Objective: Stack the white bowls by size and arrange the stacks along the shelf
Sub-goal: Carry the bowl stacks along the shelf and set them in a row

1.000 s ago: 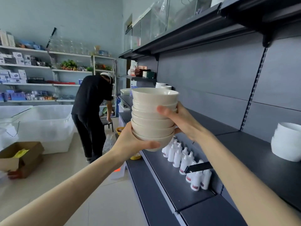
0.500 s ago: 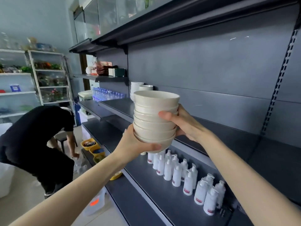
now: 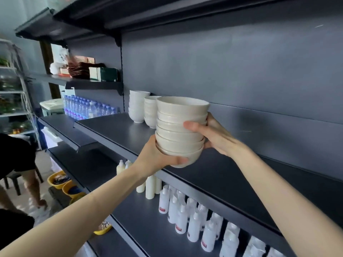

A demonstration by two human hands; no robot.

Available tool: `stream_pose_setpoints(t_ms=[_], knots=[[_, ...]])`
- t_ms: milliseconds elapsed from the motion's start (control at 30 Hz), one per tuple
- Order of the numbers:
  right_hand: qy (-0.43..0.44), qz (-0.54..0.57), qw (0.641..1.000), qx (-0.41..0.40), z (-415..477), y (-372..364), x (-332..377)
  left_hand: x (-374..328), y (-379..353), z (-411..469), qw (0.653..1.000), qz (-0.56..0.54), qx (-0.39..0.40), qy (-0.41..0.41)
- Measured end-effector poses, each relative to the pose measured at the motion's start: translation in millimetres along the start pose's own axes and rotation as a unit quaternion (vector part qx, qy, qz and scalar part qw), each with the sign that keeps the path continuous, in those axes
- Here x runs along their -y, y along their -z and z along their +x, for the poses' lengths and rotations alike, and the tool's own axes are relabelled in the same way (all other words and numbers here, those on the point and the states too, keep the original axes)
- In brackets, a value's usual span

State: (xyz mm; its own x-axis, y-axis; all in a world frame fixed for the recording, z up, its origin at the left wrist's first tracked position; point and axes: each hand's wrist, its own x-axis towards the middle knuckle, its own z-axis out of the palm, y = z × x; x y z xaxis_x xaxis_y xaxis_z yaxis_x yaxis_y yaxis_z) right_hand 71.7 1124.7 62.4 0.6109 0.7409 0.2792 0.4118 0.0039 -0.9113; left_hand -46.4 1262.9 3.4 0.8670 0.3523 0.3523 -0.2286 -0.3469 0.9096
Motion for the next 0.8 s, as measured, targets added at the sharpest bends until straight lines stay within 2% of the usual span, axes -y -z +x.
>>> stream_pose_setpoints(t_ms=[233, 433, 667, 800], knots=[[-0.031, -0.014, 0.998, -0.055, 104, -39, -31, 63, 69, 96, 0.998, -0.023, 0.058, -0.027], [-0.079, 0.000, 0.985, -0.152, 172, -75, -61, 114, 119, 173, 0.985, -0.050, 0.164, -0.035], [-0.138, -0.031, 0.958, -0.250, 216, -85, -89, 161, 131, 242, 0.959, -0.090, 0.266, -0.036], [-0.158, -0.062, 0.945, -0.280, 231, -82, -103, 179, 124, 270, 0.942, -0.109, 0.314, -0.039]])
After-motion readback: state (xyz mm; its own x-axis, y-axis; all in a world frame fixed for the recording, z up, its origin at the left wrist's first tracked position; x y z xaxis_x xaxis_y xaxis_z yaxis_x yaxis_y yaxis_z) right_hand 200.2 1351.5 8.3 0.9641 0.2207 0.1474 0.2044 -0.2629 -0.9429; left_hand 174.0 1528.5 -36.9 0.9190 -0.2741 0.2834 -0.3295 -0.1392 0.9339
